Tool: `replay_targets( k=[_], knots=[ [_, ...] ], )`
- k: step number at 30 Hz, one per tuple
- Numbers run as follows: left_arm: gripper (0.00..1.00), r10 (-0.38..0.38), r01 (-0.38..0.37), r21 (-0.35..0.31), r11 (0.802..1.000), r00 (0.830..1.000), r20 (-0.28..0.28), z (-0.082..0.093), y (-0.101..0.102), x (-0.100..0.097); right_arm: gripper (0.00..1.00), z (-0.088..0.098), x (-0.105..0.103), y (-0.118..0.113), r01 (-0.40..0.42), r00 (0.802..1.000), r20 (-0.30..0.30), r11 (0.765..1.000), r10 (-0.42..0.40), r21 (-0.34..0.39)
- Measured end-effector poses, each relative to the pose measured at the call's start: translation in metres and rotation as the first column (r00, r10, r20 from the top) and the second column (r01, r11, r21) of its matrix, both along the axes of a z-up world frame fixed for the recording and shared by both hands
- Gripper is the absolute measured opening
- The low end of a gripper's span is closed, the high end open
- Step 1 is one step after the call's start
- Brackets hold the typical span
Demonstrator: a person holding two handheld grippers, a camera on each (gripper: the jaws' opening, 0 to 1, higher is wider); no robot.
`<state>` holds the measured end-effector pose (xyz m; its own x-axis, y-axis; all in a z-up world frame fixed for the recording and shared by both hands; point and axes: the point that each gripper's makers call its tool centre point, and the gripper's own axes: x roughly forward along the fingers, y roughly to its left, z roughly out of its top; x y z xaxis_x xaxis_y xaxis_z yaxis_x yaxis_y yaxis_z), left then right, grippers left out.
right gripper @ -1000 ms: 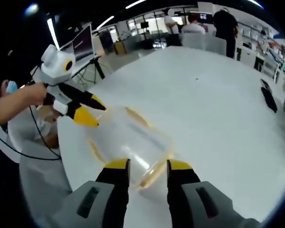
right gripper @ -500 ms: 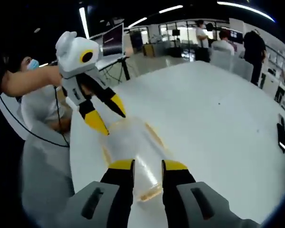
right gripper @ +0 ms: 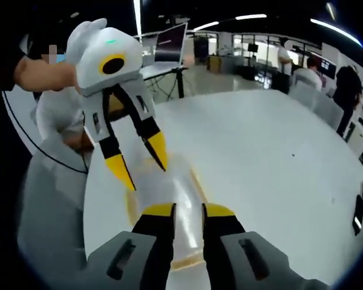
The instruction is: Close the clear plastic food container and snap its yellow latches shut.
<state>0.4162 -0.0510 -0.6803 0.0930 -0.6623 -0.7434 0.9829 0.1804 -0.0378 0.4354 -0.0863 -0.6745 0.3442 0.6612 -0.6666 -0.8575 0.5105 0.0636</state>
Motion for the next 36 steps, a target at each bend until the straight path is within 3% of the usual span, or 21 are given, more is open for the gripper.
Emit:
replay_targets(
  k=[14,26,33,36],
  knots=[
    [0.19,-0.102,0.102,0.027,0.994,0.995,0.006,-0.009,-0.019,-0.014,0.12,-0.014,0.004,0.017,-0.087,0.996,-0.024,0.995,0.086,-0.041],
    [0.22,-0.160,0.155,0.072,0.985,0.985,0.065,-0.019,-0.017,-0.022,0.21,-0.020,0.006,0.018,-0.118,0.992,-0.043,0.991,0.115,-0.066],
    [0.28,-0.171,0.166,0.054,0.985,0.979,0.107,-0.021,-0.019,-0.027,0.27,-0.025,0.005,0.016,-0.139,0.989,-0.062,0.987,0.135,-0.077],
    [0.30,-0.205,0.196,0.083,0.977,0.972,0.119,-0.026,-0.016,-0.031,0.29,-0.026,0.005,0.016,-0.148,0.987,-0.071,0.987,0.143,-0.070]
  ],
)
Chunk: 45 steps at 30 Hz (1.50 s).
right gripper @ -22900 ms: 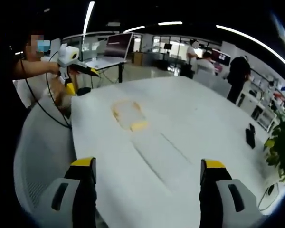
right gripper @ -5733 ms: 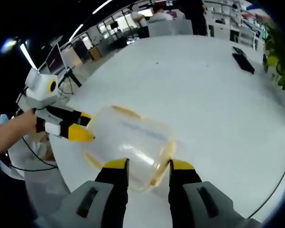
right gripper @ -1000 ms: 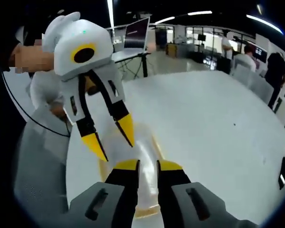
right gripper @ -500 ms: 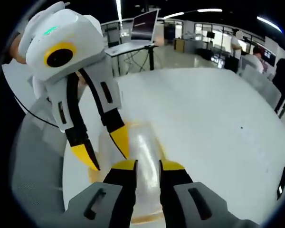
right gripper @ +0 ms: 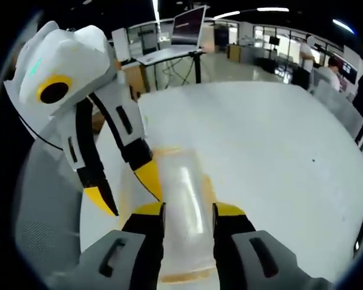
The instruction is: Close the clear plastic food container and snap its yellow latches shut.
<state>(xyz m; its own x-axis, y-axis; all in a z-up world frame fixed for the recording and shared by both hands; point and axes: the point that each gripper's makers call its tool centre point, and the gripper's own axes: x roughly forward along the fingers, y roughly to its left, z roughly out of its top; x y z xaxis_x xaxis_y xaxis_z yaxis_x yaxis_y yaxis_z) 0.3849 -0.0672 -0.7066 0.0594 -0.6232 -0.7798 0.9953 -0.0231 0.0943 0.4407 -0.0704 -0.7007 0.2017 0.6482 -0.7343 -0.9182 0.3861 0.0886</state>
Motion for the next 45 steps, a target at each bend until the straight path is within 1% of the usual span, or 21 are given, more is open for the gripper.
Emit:
replay_targets(
  k=[1,2,3,7,9,13,17,22,24,27,31,32,33,37,39,41,43,45],
  knots=[
    [0.32,-0.016,0.016,0.013,1.000,1.000,0.002,-0.002,0.002,-0.004,0.30,0.000,0.000,0.000,-0.004,1.000,-0.003,1.000,0.004,0.003],
    [0.33,-0.040,0.040,-0.003,0.999,0.999,0.027,0.000,-0.001,-0.004,0.31,0.000,0.000,0.001,-0.007,1.000,-0.004,1.000,0.007,0.005],
    [0.34,-0.025,0.025,0.005,1.000,1.000,0.017,-0.002,0.000,-0.005,0.32,0.000,0.001,0.002,-0.013,1.000,-0.007,1.000,0.013,0.008],
    [0.34,-0.039,0.039,0.002,0.999,0.998,0.051,-0.002,0.000,-0.003,0.34,-0.001,0.004,0.003,-0.023,1.000,-0.017,1.000,0.023,0.009],
    [0.34,-0.047,0.047,0.004,0.999,0.997,0.066,-0.002,0.000,-0.003,0.35,-0.004,0.005,0.003,-0.035,0.999,-0.023,0.999,0.035,-0.003],
    [0.37,-0.060,0.060,0.004,0.998,0.995,0.080,-0.003,0.001,-0.004,0.37,-0.008,0.008,0.001,-0.044,0.998,-0.056,0.999,0.044,-0.010],
    [0.38,-0.090,0.089,0.017,0.996,0.988,0.126,-0.005,0.001,-0.005,0.36,-0.011,0.008,0.002,-0.069,0.995,-0.076,0.997,0.066,-0.026],
    [0.40,-0.120,0.116,0.033,0.993,0.980,0.160,-0.007,0.002,-0.008,0.36,-0.012,0.009,0.005,-0.084,0.991,-0.106,0.996,0.081,-0.018],
    [0.40,-0.126,0.122,0.036,0.992,0.976,0.176,-0.007,0.002,-0.008,0.34,-0.012,0.006,0.007,-0.093,0.987,-0.129,0.996,0.091,-0.010],
    [0.38,-0.120,0.115,0.033,0.993,0.974,0.192,-0.006,0.001,-0.006,0.35,-0.013,0.008,0.007,-0.091,0.986,-0.142,0.996,0.088,-0.010],
    [0.32,-0.102,0.097,0.032,0.995,0.974,0.202,-0.005,0.000,-0.002,0.34,-0.012,0.006,0.007,-0.097,0.984,-0.151,0.995,0.094,-0.010],
    [0.32,-0.102,0.097,0.035,0.995,0.971,0.218,-0.005,-0.001,0.000,0.34,-0.012,0.006,0.007,-0.095,0.984,-0.154,0.995,0.093,-0.010],
    [0.32,-0.104,0.099,0.035,0.995,0.972,0.211,-0.005,-0.001,-0.001,0.34,-0.013,0.006,0.007,-0.094,0.984,-0.156,0.996,0.091,-0.010],
    [0.32,-0.125,0.120,0.036,0.992,0.965,0.229,-0.006,0.000,-0.003,0.35,-0.013,0.005,0.006,-0.089,0.982,-0.166,0.996,0.087,-0.005],
    [0.32,-0.125,0.120,0.036,0.992,0.965,0.231,-0.006,0.000,-0.002,0.35,-0.013,0.006,0.006,-0.089,0.982,-0.170,0.996,0.087,-0.002],
    [0.32,-0.123,0.118,0.035,0.992,0.966,0.227,-0.006,-0.001,-0.002,0.35,-0.013,0.006,0.007,-0.089,0.981,-0.174,0.996,0.088,0.001],
    [0.31,-0.108,0.103,0.033,0.994,0.973,0.205,-0.005,-0.002,-0.001,0.35,-0.013,0.006,0.007,-0.091,0.980,-0.177,0.996,0.090,0.003],
    [0.31,-0.107,0.102,0.035,0.994,0.975,0.194,-0.005,-0.003,-0.001,0.35,-0.014,0.006,0.008,-0.093,0.979,-0.181,0.996,0.093,0.008]
  ],
)
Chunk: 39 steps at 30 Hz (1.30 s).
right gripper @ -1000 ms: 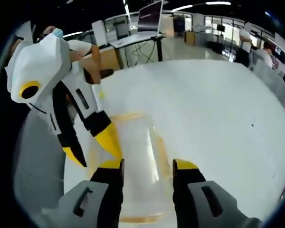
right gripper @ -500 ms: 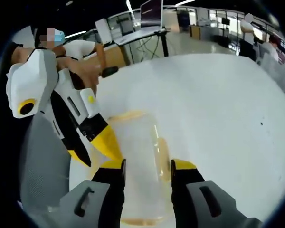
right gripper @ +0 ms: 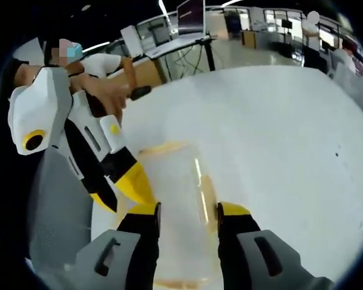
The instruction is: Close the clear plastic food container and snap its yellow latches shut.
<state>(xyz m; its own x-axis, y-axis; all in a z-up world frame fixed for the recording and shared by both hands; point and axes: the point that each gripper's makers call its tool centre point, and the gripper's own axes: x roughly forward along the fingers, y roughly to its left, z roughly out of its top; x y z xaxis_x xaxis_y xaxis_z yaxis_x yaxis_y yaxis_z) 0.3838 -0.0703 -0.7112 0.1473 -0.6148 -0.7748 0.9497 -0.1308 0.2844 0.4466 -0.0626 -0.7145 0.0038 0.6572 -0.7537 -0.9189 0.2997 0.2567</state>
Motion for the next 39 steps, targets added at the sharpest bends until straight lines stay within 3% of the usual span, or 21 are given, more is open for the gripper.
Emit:
replay_targets(
  k=[10,20,27,29,30,35,39],
  knots=[
    [0.30,-0.011,0.011,0.007,1.000,1.000,-0.016,-0.002,0.001,-0.001,0.35,-0.003,0.000,0.002,-0.007,1.000,-0.028,1.000,0.007,0.014],
    [0.28,0.000,0.001,0.028,1.000,0.999,-0.035,-0.003,0.001,0.000,0.33,-0.005,0.000,0.005,0.039,0.996,-0.077,0.999,-0.037,0.019],
    [0.27,0.017,-0.016,0.023,1.000,1.000,-0.022,-0.004,0.000,0.001,0.32,-0.007,0.002,0.007,0.050,0.992,-0.116,0.999,-0.050,-0.009],
    [0.26,-0.015,0.015,0.021,1.000,1.000,0.004,-0.002,-0.004,0.002,0.32,-0.010,-0.001,0.005,0.051,0.991,-0.122,0.998,-0.055,-0.030],
    [0.26,0.021,-0.020,0.027,0.999,1.000,-0.010,-0.001,0.002,0.003,0.32,-0.011,-0.002,0.007,0.049,0.991,-0.121,0.998,-0.052,-0.024],
    [0.27,0.006,-0.006,0.013,1.000,1.000,-0.002,0.001,0.003,0.003,0.33,-0.011,-0.004,0.009,0.050,0.989,-0.141,0.998,-0.053,-0.029],
    [0.27,0.017,-0.017,-0.004,1.000,0.999,-0.046,0.002,0.003,0.005,0.34,-0.009,-0.001,0.008,0.034,0.990,-0.136,0.999,-0.038,-0.030]
  ],
)
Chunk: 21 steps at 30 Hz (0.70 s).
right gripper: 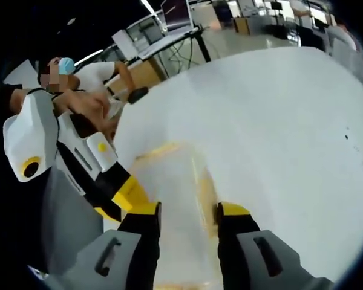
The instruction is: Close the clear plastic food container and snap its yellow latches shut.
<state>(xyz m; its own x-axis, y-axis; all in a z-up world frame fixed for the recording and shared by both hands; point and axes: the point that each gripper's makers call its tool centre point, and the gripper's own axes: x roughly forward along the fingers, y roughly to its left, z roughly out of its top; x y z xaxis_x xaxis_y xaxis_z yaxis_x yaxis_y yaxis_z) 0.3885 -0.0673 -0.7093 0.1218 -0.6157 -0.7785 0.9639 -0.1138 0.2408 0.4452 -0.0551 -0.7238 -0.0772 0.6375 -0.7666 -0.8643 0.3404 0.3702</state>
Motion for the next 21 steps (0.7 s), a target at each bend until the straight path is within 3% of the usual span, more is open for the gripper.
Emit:
replay_targets(
  k=[7,21],
  knots=[
    [0.27,0.003,-0.003,0.008,1.000,1.000,0.004,-0.0028,-0.0025,0.0001,0.36,0.0012,0.0029,-0.0082,-0.002,1.000,0.015,1.000,0.002,-0.022],
    [0.25,-0.012,0.012,-0.017,1.000,1.000,-0.009,-0.0052,-0.0033,-0.0003,0.35,-0.0003,0.0030,-0.0067,0.008,0.999,-0.049,0.999,-0.010,-0.034]
  ],
)
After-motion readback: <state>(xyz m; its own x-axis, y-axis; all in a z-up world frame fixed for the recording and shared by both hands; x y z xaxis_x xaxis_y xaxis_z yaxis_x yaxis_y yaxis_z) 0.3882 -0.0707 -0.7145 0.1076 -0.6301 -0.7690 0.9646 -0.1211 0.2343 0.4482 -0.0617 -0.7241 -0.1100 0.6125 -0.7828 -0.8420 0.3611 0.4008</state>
